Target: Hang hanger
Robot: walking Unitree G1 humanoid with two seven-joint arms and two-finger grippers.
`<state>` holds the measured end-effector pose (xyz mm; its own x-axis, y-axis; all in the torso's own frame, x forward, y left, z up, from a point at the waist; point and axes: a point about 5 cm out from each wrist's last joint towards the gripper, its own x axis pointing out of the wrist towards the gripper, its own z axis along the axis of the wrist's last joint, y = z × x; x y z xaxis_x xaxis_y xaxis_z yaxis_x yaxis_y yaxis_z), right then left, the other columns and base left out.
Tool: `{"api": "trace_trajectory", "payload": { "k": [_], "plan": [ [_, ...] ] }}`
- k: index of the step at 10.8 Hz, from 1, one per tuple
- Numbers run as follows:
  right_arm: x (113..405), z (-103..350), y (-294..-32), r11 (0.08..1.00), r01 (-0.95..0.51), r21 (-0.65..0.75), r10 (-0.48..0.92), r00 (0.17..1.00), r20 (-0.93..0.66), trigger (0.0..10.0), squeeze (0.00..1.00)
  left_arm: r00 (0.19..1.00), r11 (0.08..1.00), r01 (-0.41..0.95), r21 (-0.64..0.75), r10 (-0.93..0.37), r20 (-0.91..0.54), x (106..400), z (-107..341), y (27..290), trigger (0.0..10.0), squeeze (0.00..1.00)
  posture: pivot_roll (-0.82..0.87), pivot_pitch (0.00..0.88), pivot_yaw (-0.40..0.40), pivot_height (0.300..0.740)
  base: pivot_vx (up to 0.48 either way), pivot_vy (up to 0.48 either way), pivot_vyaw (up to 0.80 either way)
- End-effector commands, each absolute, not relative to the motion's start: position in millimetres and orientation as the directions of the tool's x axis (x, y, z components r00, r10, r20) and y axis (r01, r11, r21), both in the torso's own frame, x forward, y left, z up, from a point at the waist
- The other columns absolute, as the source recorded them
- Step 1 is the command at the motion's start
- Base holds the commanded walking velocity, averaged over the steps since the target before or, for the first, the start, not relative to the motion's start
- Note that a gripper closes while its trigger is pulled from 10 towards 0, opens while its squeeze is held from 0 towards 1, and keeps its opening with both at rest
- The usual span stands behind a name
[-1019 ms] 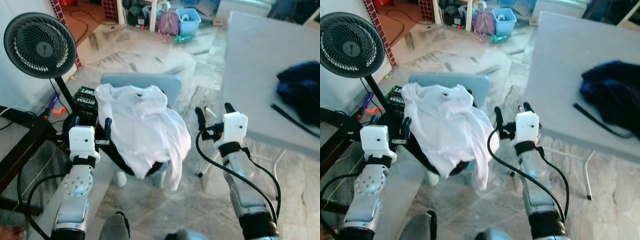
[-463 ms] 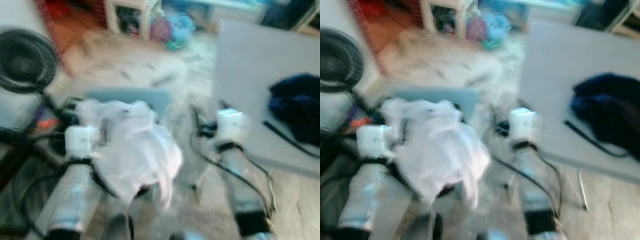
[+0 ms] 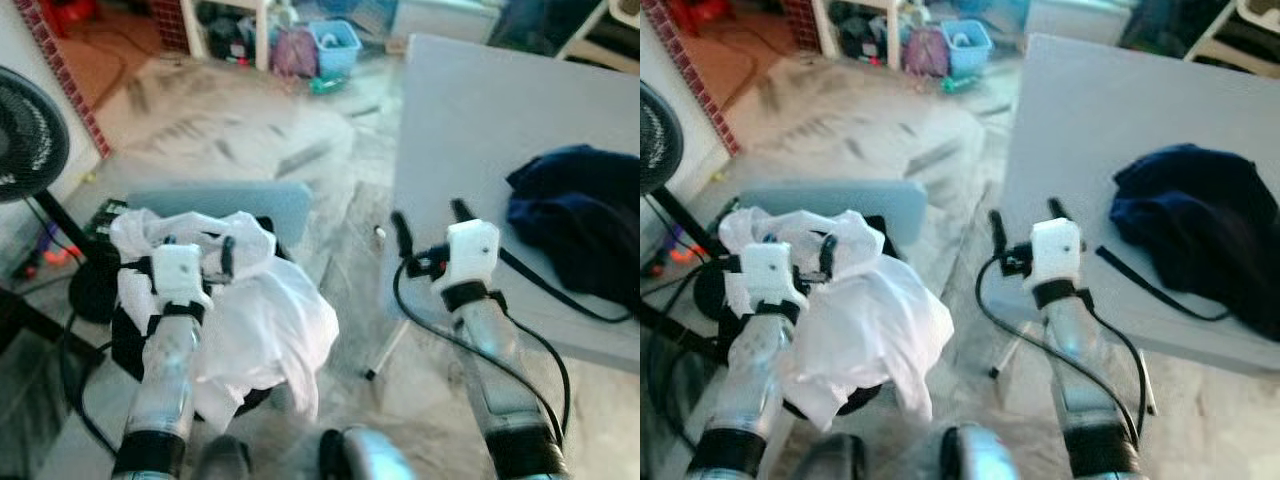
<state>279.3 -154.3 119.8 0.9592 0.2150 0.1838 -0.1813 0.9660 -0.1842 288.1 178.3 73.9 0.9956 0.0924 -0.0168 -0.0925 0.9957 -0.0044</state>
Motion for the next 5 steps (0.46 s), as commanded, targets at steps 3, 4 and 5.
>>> {"api": "trace_trajectory", "payload": {
  "k": [3, 4, 5],
  "plan": [
    [263.8, 129.1, -176.7, 0.954, -0.177, -0.242, 0.218, 0.963, 0.157, 10.0, 0.00, 0.987, 0.983, -0.149, -0.108, 0.141, -0.082, 304.8, 64.4, 182.9, 10.0, 0.00, -0.12, 0.227, -0.187, 0.740, 0.000, 0.000, 0.00],
    [258.2, 133.7, -182.6, 0.944, -0.181, -0.276, 0.228, 0.962, 0.148, 10.0, 0.00, 0.984, 0.971, -0.169, -0.171, 0.157, -0.085, 316.3, 67.9, 183.5, 10.0, 0.00, -0.15, 0.236, -0.208, 0.740, 0.000, 0.000, 0.00],
    [255.4, 136.2, -185.4, 0.941, -0.183, -0.285, 0.231, 0.962, 0.146, 10.0, 0.00, 0.984, 0.963, -0.170, -0.210, 0.155, -0.085, 323.3, 71.7, 181.1, 10.0, 0.00, -0.16, 0.239, -0.219, 0.740, 0.000, 0.000, 0.00]
  ]
}}
